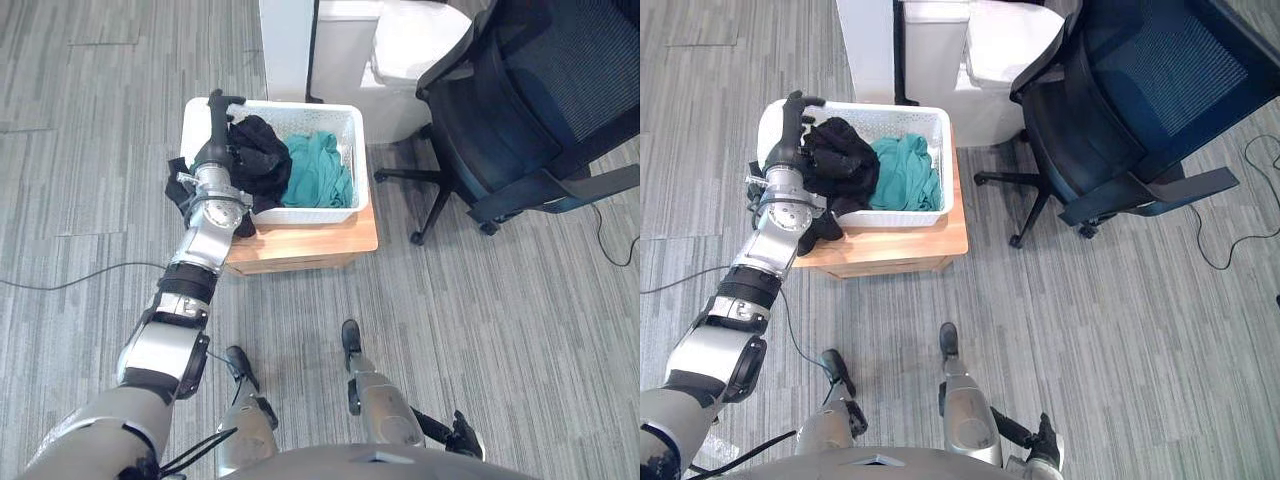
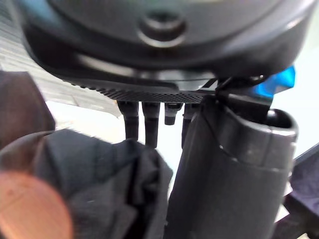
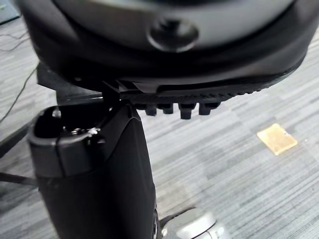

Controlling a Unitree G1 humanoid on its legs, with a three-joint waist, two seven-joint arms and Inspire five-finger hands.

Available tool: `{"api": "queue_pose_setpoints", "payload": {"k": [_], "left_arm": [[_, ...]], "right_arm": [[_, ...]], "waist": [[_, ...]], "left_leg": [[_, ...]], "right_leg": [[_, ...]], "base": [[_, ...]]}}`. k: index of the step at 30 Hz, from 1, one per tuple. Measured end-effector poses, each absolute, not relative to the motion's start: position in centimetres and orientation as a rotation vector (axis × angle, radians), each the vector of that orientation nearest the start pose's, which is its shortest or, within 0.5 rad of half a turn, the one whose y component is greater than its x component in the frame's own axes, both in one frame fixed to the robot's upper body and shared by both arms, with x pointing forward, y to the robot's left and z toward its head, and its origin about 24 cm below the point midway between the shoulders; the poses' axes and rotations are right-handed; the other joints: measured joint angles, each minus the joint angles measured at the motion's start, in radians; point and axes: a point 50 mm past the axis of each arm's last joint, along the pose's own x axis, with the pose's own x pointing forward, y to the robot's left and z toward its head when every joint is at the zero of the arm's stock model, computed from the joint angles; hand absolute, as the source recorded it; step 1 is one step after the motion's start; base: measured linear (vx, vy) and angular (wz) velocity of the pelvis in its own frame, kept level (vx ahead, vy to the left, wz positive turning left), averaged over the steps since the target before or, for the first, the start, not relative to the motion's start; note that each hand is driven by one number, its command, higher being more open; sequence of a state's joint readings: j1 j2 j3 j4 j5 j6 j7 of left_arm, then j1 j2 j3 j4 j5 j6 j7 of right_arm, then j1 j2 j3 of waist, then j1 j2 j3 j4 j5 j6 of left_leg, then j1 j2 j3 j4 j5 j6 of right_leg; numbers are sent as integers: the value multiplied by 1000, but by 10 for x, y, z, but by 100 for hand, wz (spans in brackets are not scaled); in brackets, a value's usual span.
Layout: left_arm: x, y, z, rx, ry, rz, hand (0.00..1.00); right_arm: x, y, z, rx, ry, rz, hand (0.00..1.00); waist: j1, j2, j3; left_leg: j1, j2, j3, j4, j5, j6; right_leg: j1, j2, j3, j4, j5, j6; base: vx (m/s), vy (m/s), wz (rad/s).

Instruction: Tidy up the quilt and then pick up the clothes from the bed and put them into the laundry hamper

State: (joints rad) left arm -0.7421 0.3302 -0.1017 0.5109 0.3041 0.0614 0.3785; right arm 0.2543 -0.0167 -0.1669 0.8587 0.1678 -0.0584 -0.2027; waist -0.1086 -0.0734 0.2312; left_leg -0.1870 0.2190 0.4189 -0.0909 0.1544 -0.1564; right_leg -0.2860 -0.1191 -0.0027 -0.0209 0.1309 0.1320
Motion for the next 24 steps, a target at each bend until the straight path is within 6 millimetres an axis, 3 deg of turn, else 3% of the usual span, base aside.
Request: {"api": "queue_pose_setpoints", "payload": {"k": [4, 9, 16, 17, 19, 21, 22, 23, 24], "left_arm": [[354, 164, 187, 408, -476, 310, 100], [329, 162, 181, 131, -527, 332, 100], [293, 178, 138, -158, -448, 373, 100], [282, 186, 114, -181, -368, 394, 100], [273, 193, 86, -159, -272, 418, 100], [252, 203, 26, -145, -29, 449, 100], [244, 205, 10, -149, 39, 455, 100], [213, 208, -39, -159, 269, 475, 100], [200, 211, -56, -169, 351, 492, 100]], "right_arm": [[60, -201, -156, 115, 1055, -534, 100], [50, -202, -161, 133, 1115, -552, 100], [38, -203, -167, 130, 1211, -564, 100], [35, -203, -168, 125, 1231, -563, 100], [36, -202, -169, 103, 1240, -546, 100], [39, -203, -168, 88, 1243, -532, 100], [41, -203, -168, 73, 1241, -521, 100], [45, -204, -167, 47, 1232, -497, 100], [47, -204, -167, 46, 1226, -495, 100]], "waist": [[-1, 4, 1], [-1, 7, 0], [25, 12, -24], [25, 13, -57], [31, 13, -62], [44, 16, -79], [50, 17, -82], [61, 21, -104], [63, 21, -109]], "left_leg": [[22, 1, -14, 0, -4, -5], [73, 0, -24, 0, -12, -12], [130, 0, -34, 0, -16, -10], [131, 0, -36, 0, -19, -12], [158, 0, -34, 0, -23, -11], [197, 1, -32, 0, -34, -11], [205, 1, -30, 0, -37, -12], [214, 1, -27, 0, -42, -14], [218, 1, -26, 0, -43, -14]], "right_leg": [[31, 1, -18, -2, -4, -1], [86, 3, -22, -3, -24, -2], [158, 7, -27, -18, -31, 7], [165, 7, -34, -20, -35, 9], [192, 7, -44, -20, -42, 6], [230, 7, -49, -19, -54, 4], [237, 6, -50, -19, -57, 3], [246, 5, -51, -19, -67, -2], [251, 5, -52, -20, -69, -1]], "base": [[-29, -16, 9], [3, -6, 6], [34, -9, 5], [60, -6, 7], [66, -4, 7], [28, 0, 2], [0, 0, 0], [0, 0, 0], [0, 0, 0]]}}
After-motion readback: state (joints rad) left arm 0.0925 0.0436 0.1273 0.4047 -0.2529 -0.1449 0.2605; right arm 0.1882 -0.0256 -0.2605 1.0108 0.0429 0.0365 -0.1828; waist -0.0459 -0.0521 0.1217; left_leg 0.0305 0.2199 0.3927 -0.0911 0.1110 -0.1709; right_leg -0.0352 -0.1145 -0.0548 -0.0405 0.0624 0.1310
